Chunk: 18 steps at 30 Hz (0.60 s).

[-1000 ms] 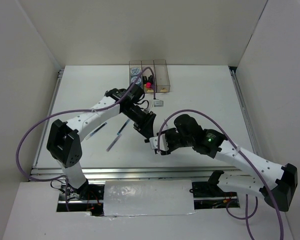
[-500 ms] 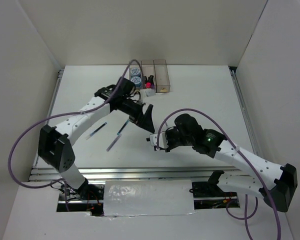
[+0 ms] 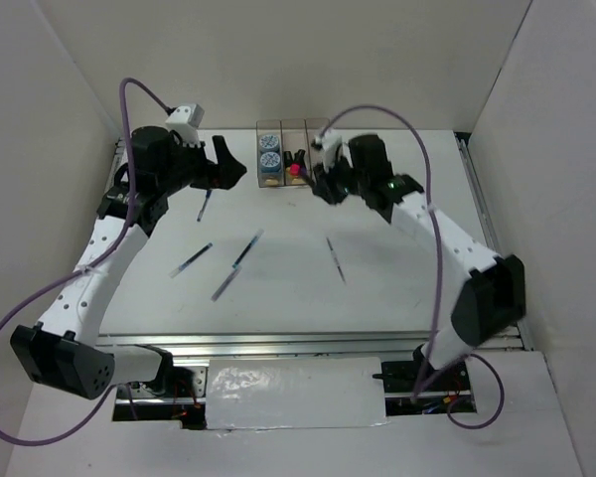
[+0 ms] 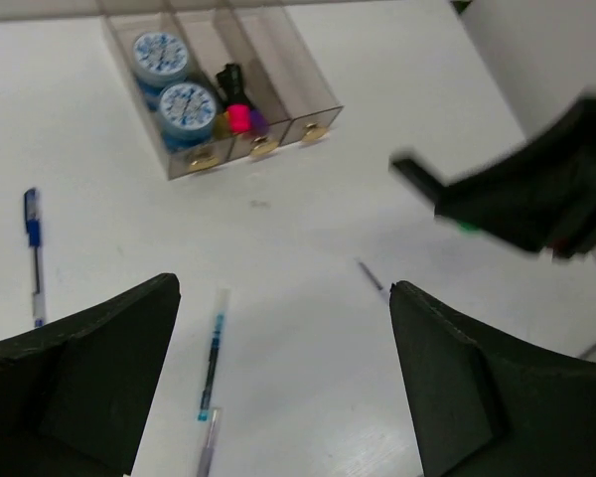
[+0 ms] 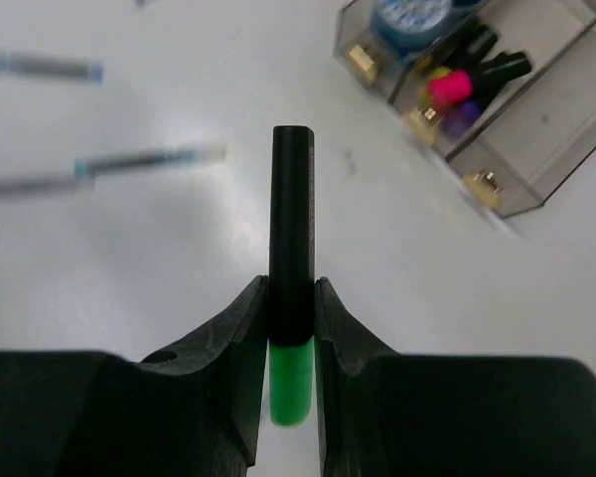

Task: Sort the stationery into containers
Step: Place the stationery into the container

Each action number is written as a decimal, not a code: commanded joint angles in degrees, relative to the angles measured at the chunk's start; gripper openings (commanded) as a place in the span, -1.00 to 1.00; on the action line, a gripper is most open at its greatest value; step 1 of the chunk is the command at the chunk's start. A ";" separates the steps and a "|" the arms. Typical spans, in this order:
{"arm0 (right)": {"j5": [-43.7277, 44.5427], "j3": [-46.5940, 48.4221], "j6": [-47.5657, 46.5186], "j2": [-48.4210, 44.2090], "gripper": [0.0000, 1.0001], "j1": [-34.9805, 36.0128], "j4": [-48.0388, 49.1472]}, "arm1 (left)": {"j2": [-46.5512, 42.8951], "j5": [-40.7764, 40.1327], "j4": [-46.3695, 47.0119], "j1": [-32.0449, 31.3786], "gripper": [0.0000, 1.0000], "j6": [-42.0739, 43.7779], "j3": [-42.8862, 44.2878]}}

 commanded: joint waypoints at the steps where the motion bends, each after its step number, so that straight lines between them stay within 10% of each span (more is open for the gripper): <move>1: 4.58 16.98 24.90 12.98 -1.00 -3.06 3.24 | -0.82 -8.67 2.21 0.07 0.98 0.28 -5.38; 5: 7.66 40.61 34.06 30.22 -1.00 -5.44 -4.15 | -3.72 -11.65 3.52 -1.33 0.99 2.29 -10.06; 18: 9.08 57.19 38.20 53.27 -0.92 -7.02 10.50 | -6.54 -15.61 4.32 2.26 0.99 1.86 -20.78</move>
